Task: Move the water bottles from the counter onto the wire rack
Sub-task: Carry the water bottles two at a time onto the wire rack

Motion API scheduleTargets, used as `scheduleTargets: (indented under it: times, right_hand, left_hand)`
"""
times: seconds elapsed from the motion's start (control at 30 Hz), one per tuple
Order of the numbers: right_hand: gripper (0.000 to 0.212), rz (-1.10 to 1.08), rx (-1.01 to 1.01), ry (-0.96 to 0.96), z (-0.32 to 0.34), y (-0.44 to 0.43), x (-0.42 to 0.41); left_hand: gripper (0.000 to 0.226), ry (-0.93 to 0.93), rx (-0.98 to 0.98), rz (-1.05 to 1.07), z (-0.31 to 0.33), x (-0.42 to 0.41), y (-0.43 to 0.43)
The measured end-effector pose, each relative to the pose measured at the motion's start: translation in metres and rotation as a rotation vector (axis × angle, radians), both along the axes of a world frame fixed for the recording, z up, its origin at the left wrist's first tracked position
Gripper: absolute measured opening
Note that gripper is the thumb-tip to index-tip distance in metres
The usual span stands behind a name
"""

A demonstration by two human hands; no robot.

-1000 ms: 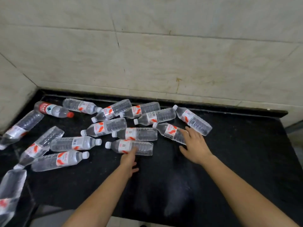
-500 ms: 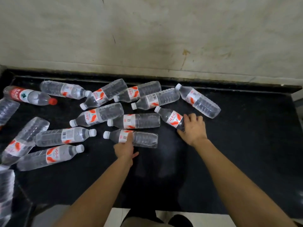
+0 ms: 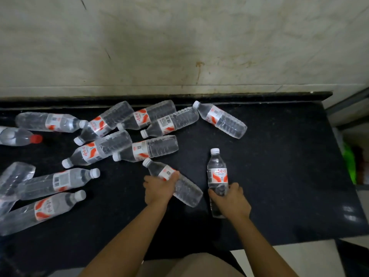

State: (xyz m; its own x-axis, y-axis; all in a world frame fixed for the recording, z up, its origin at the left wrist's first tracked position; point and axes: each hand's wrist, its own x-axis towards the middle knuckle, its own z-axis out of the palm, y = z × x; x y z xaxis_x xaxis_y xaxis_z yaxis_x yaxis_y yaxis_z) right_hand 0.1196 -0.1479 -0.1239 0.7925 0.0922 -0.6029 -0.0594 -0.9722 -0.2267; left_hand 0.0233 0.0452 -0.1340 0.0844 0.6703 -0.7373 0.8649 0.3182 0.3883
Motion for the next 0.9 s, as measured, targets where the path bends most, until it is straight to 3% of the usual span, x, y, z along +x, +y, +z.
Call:
scheduleTargets:
  times: [0.1,0.33,0.47,0.53,0.6,0.67,0.77,0.9]
  right_hand:
    - [0.070,-0.006,-0.014,0.009,0.001,-0.010,-0.001]
    - [0.068,0.045,-0.012,-0.062,-0.008,0.004,-0.004]
    - [0.069,-0.007,0.078,-0.050,-0.013,0.003,-0.006]
    - [0.070,-0.028,0.111,-0.003,-0.011,-0.001,0.000]
    - [0.069,-0.052,0.138,0.038,-0.006,-0.011,0.008]
    - [0.063,-0.062,0.167,0.024,0.004,-0.031,0.014]
    - [0.053,-0.091,0.231,-0.047,0.024,-0.074,0.022]
    - [0.058,-0.190,0.300,-0.186,0.048,-0.151,0.039]
  left_hand:
    - [0.111,-0.002,0.025,-0.046,0.002,0.023,0.001]
    - [0.115,-0.045,-0.005,0.107,0.003,0.055,-0.007]
    - [0.122,-0.267,-0.074,0.292,-0.004,0.035,-0.016]
    - [0.113,-0.405,-0.091,0.361,-0.007,0.024,-0.020]
    - [0.087,-0.483,-0.093,0.386,-0.003,0.021,-0.024]
    - [0.068,-0.504,-0.090,0.351,0.007,0.020,-0.033]
    - [0.068,-0.553,-0.091,0.188,0.028,0.027,-0.057]
    - [0.053,-0.629,-0.112,-0.049,0.061,0.061,-0.111]
